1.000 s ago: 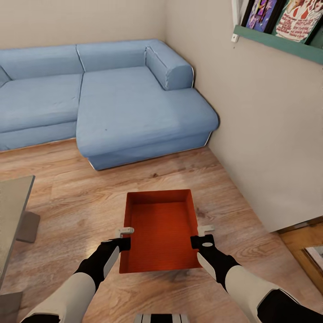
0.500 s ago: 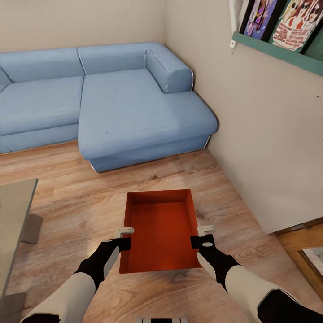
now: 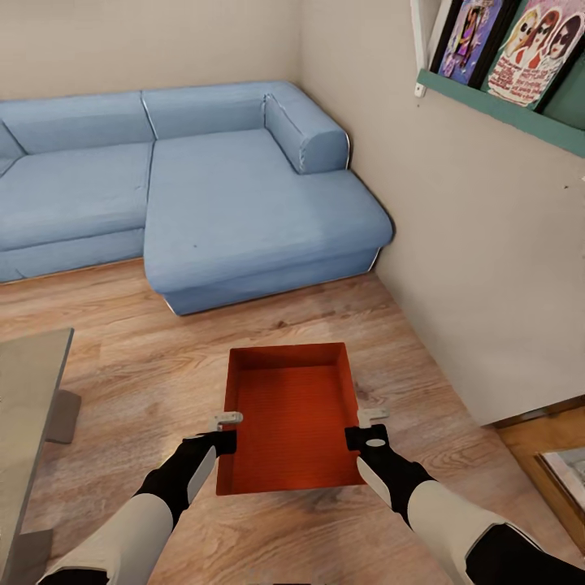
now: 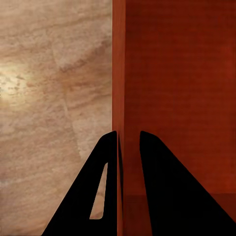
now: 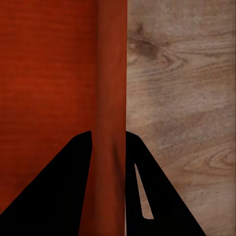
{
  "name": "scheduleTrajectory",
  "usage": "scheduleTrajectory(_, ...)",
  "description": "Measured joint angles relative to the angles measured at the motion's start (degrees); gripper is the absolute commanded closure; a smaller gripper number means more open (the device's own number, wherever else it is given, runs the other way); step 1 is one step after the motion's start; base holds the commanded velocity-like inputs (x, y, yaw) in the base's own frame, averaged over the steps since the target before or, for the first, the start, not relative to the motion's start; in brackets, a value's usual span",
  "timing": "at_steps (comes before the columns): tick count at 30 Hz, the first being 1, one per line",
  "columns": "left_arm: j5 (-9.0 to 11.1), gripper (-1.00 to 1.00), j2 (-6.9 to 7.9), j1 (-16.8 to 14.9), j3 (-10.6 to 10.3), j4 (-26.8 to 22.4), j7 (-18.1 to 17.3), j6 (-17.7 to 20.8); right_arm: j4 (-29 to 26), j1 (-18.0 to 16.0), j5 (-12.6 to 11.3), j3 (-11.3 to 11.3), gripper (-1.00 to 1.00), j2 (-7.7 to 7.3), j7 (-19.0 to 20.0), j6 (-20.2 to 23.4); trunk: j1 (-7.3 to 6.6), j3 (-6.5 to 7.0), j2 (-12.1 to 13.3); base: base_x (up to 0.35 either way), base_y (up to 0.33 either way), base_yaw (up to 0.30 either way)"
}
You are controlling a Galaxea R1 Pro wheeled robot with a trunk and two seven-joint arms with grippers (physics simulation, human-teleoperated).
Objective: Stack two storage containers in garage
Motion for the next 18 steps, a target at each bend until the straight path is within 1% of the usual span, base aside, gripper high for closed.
scheduleTrajectory(18, 0.0, 1.00, 0.00, 0.0, 0.0, 0.0, 0.0, -0.1, -0.1, 0.0, 0.2, -0.1, 1.00, 0.00, 0.0, 0.0, -3.95, 3.23, 7.2, 0.000, 0.000, 0.000)
